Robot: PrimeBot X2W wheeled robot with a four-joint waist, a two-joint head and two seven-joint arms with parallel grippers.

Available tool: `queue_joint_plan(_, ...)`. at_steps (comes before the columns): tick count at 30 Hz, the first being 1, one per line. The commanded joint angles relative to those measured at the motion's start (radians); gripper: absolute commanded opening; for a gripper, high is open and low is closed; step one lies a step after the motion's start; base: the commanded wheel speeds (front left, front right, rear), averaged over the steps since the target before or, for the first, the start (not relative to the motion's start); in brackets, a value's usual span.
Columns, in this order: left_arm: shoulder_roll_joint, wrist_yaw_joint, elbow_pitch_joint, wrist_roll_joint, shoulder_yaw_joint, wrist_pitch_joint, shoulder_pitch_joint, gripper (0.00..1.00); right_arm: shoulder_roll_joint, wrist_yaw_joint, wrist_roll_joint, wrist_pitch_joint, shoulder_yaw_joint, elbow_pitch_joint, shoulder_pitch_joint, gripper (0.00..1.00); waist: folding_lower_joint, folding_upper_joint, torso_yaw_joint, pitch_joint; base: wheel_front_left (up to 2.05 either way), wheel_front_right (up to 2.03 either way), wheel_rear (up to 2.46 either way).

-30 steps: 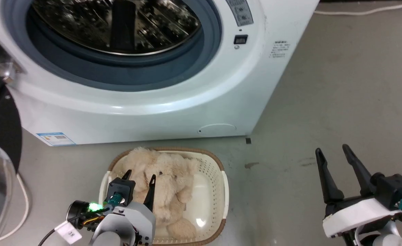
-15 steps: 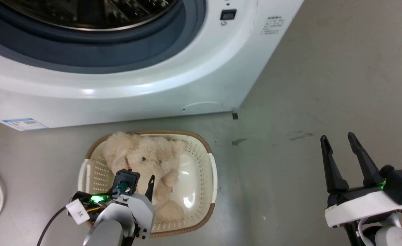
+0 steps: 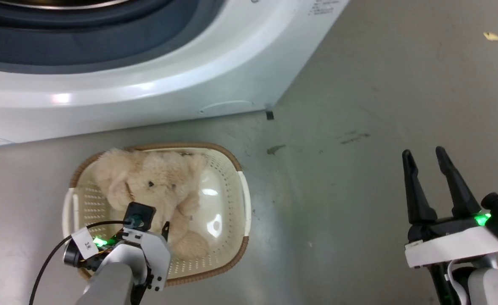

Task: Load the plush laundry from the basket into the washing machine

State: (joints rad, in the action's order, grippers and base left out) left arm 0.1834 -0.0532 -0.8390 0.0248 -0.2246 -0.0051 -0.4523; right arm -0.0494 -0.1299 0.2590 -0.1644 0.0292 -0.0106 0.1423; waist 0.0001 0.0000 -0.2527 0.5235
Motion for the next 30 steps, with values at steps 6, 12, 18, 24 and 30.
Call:
queue_joint_plan(6, 0.015, -0.013, -0.087, 0.017, -0.028, -0.008, -0.085, 1.00, -0.001, -0.001, 0.062, -0.024, 0.000, 0.004, 0.036, 1.00, -0.0001, 0.0000, -0.039, 0.074, 0.00, 0.00, 0.00)
queue_joint_plan(12, 0.014, 0.026, -0.149, 0.103, 0.032, -0.003, -0.140, 1.00, -0.001, -0.001, 0.108, -0.036, -0.013, 0.007, 0.056, 1.00, -0.0001, 0.0000, -0.061, 0.126, 0.00, 0.00, 0.00)
queue_joint_plan(18, 0.031, 0.051, -0.211, 0.129, 0.031, 0.009, -0.182, 1.00, -0.001, -0.001, 0.151, -0.049, -0.045, 0.009, 0.074, 1.00, -0.0001, 0.0000, -0.088, 0.180, 0.00, 0.00, 0.00)
queue_joint_plan(24, 0.053, 0.059, -0.263, 0.141, 0.019, -0.006, -0.224, 1.00, -0.001, -0.001, 0.184, -0.059, -0.064, 0.010, 0.087, 1.00, -0.0001, 0.0000, -0.111, 0.225, 0.00, 0.00, 0.00)
queue_joint_plan(30, 0.092, 0.088, -0.324, 0.150, 0.004, -0.029, -0.269, 1.00, -0.001, -0.001, 0.226, -0.072, -0.094, 0.009, 0.103, 1.00, -0.0001, 0.0000, -0.141, 0.276, 0.00, 0.00, 0.00)
